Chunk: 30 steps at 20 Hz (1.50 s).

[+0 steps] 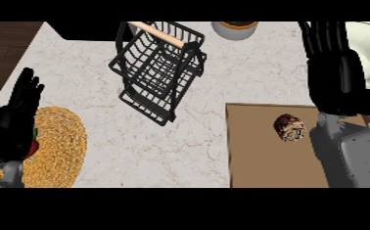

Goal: Pick the cupcake from the tray and place it in the tiered basket

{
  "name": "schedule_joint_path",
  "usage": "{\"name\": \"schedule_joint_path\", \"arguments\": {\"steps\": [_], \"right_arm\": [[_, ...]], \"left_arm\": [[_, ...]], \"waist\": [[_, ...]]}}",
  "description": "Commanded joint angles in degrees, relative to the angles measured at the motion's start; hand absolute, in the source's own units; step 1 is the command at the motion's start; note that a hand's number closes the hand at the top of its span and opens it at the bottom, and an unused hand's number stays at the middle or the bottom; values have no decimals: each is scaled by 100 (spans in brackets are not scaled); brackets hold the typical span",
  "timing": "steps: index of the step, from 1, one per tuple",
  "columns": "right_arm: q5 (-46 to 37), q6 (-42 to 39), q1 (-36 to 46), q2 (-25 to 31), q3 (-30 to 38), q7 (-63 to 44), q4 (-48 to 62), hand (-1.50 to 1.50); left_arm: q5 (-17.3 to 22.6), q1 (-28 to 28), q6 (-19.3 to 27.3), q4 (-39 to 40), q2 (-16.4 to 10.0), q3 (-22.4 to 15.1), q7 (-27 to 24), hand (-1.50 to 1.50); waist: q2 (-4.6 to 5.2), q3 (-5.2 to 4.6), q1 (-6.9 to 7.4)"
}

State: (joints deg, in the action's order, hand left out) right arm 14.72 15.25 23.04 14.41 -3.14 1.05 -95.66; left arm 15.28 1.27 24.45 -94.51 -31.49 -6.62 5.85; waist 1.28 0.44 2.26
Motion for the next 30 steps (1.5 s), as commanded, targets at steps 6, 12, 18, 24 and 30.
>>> {"name": "schedule_joint_path", "arguments": {"steps": [6, 12, 18, 24, 30], "right_arm": [[-74, 17, -880, -1024, 162, 3409, -1828, 150], [2029, 1867, -2191, -1426, 933, 4086, -505, -150], [1934, 1199, -4224, -1437, 317, 6330, -48, -150], [341, 1779, -5595, -946, 314, 5535, 80, -150], [-1164, 2141, -6357, -222, -828, 4448, -347, -150]], "left_arm": [[345, -211, -587, 154, 221, -323, 82, 0], [634, -52, -976, -8, 334, -507, 242, 0], [615, 31, -1178, 297, 366, -433, 117, 0], [775, -1, -1474, 263, 244, -363, 169, 0], [609, 313, -1414, 514, 417, -421, 153, 0]], "waist": [[-224, 15, -680], [-96, 25, -397], [-133, -31, -378], [-124, -61, -303], [-92, -66, -241]]}}
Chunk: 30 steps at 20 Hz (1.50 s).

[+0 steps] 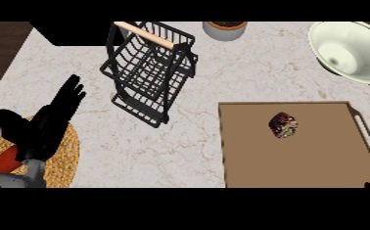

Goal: Pick the cupcake from the tray and place it in the tiered basket

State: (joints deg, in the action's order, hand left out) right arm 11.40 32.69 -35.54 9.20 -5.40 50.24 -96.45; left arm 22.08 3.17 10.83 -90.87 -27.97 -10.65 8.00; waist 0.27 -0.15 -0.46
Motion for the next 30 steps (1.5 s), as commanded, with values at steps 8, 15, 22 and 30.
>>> {"name": "schedule_joint_path", "arguments": {"steps": [8, 15, 22, 30], "right_arm": [[-2104, 1331, 310, 412, -1045, -3316, -1250, -150], [-2592, 1311, 1267, 91, -983, -4340, -476, -150], [-2910, 1484, 2561, -435, -716, -4346, 975, -150], [-2808, 1740, 2833, -595, -183, -4046, 1525, -150]], "left_arm": [[-373, 358, -42, 299, 336, 60, 12, 0], [-421, -65, -451, 387, 406, 401, -259, 0], [-624, 13, -568, -51, 602, 497, 305, 0], [-750, -224, -1146, 388, 775, 944, -218, 0]], "waist": [[-8, 9, 63], [-22, 13, 66], [-29, 16, 58], [-29, 15, 46]]}}
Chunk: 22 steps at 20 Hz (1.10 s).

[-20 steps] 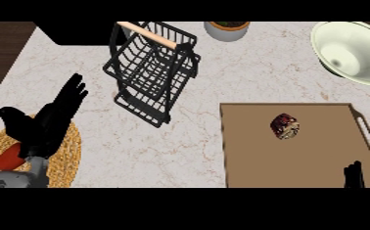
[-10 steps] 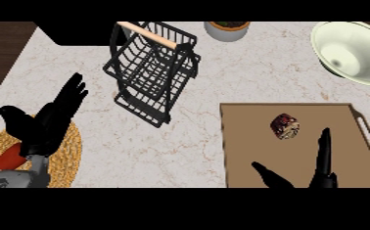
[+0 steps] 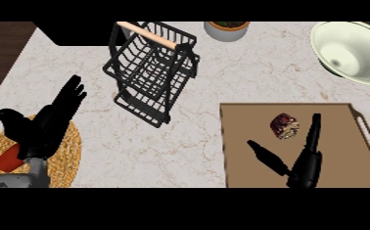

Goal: Pick the cupcake from the tray and place it in the tiered basket

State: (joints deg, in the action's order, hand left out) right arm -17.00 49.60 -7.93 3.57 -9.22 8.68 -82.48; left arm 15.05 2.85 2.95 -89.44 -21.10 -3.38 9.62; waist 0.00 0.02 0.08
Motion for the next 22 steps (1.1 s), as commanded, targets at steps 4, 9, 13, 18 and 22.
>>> {"name": "schedule_joint_path", "arguments": {"steps": [4, 9, 13, 18, 22], "right_arm": [[-46, 32, 262, -62, 335, 16, 325, -150], [270, -1008, 379, 322, 183, 305, 747, 150], [-464, -620, 608, 239, 128, -96, 1088, 150], [-1143, -316, 934, 190, 177, -514, 1222, 150], [-2265, -1155, 576, 1121, -379, -1316, 1760, 150]], "left_arm": [[-393, -193, 81, -593, 411, -26, 459, 0], [-246, 204, -310, 136, 231, 319, 120, 0], [-319, -196, -258, -654, 260, 378, 525, 0], [-441, 153, -417, -56, 424, 490, 428, 0], [-608, 249, -134, -162, 560, 222, 445, 0]], "waist": [[-5, 0, 2], [3, 0, -14], [-4, -1, 14], [0, -2, -2], [36, -36, 24]]}}
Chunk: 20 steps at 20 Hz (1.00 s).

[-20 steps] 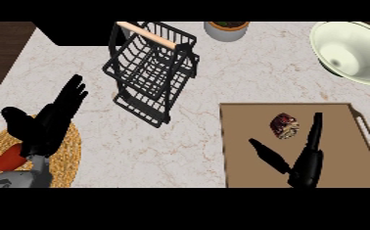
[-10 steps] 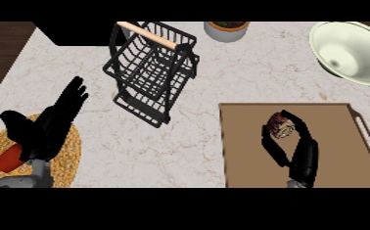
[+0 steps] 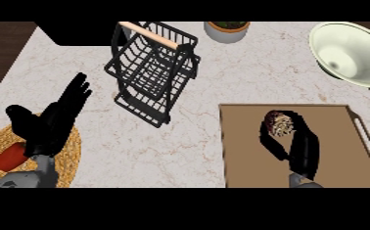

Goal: Pick the cupcake from the tray and place it in the tiered basket

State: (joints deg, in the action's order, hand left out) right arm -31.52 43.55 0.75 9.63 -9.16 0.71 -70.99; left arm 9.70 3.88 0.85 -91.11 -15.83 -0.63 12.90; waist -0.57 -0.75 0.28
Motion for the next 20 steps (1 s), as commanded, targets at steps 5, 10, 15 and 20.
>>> {"name": "schedule_joint_path", "arguments": {"steps": [5, 10, 15, 20], "right_arm": [[-1663, -1598, -553, 1484, -807, -1059, 686, 150], [-2566, -1821, -164, 1560, -899, -2305, -1120, 150], [-2360, -1866, -659, 1082, -1118, -2781, -3736, 150], [-2483, -2858, -455, 1187, -1302, -3398, -5560, 150]], "left_arm": [[-52, 72, 8, 2, -10, -2, -32, 0], [-38, -97, -125, 219, -51, 97, -264, 0], [107, -383, -183, 14, -75, 244, -265, 0], [102, -64, -285, 122, -174, 299, -173, 0]], "waist": [[96, -7, 8], [21, 45, -134], [-9, 57, -166], [19, 62, -117]]}}
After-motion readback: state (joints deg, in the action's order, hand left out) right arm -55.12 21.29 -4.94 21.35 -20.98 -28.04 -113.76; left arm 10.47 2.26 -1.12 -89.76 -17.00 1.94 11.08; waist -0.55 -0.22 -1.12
